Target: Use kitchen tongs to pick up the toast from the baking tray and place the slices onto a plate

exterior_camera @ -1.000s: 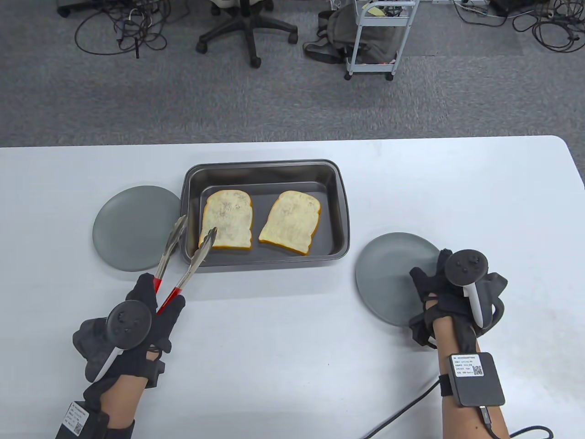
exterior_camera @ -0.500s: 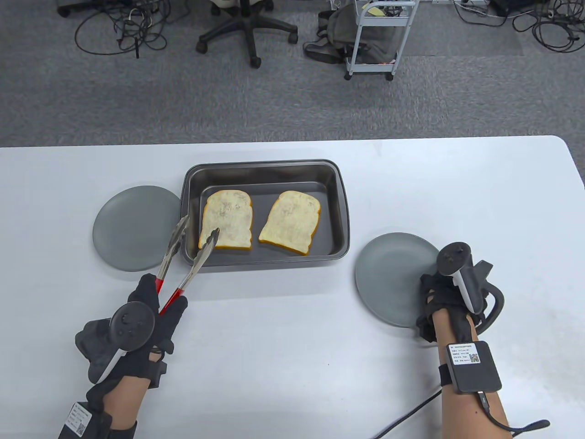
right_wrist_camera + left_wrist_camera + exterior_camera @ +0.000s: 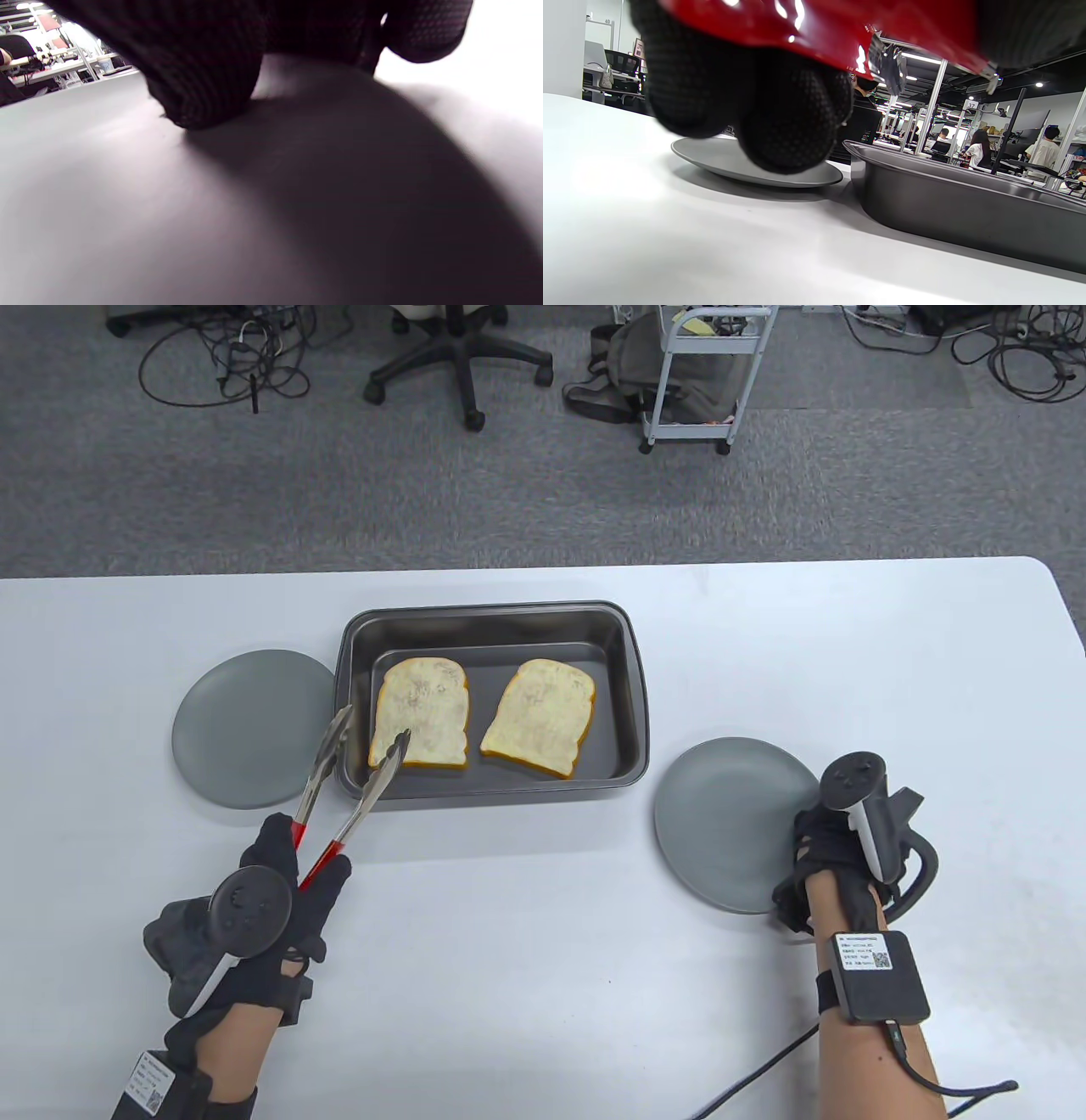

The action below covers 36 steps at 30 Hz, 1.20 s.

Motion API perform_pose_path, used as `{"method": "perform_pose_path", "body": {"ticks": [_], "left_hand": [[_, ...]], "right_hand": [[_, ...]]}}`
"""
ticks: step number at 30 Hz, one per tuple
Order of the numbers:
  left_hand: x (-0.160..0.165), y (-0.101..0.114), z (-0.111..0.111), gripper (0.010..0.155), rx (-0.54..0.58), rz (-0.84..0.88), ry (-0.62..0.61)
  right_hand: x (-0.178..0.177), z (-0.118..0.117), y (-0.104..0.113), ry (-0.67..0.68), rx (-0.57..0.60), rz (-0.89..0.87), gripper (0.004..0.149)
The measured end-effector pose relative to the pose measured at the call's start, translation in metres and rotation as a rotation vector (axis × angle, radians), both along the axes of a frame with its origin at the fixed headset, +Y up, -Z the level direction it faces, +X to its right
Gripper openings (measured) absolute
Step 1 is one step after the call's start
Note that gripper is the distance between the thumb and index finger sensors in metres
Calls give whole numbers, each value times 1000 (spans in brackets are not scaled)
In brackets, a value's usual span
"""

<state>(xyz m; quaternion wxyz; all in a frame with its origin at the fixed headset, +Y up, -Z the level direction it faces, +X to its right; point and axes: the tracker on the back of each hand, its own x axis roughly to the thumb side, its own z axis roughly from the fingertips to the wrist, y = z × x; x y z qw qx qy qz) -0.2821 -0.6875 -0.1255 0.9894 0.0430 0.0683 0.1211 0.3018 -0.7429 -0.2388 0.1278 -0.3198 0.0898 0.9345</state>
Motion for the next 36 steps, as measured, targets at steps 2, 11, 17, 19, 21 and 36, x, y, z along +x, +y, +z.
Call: {"method": "perform_pose_path", "body": {"ticks": [2,11,17,19,21,36], "left_hand": [[0,0,0,87,1,4,0],[-1,1,0,87,6,14,4],[-2,1,1,88,9,23,6],[-2,1,1,88,8,24,6],[-2,1,1,88,9,27,6],[-2,2,1,88,10,46,-3]], "right_hand": [[1,1,7,-2,32,-33,76],[2,7,28,18,128,-156,53],[-5,12,40,46,209,-180,48],[-6,14,43,55,233,-219,47],[-5,16,44,47,255,-278,46],[11,29,71,-20,416,-789,49]]}}
